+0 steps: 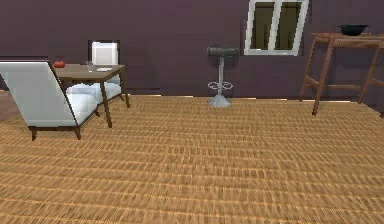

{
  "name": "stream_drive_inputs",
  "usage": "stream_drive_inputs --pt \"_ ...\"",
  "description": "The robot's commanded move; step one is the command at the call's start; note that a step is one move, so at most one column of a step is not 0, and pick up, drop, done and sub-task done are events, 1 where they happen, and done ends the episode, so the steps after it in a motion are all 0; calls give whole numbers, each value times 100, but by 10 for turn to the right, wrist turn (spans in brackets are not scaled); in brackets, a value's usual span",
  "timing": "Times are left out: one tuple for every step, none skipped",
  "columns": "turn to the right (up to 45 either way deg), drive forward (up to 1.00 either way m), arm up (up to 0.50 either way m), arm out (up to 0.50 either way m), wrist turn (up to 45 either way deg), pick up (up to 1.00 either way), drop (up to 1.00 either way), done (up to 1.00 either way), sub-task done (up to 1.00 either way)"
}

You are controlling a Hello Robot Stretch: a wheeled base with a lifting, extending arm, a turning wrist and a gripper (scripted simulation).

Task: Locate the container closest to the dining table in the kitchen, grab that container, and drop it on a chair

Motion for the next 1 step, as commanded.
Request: stream_drive_inputs --pt "0 0 0 0 0 100 0 0 0"
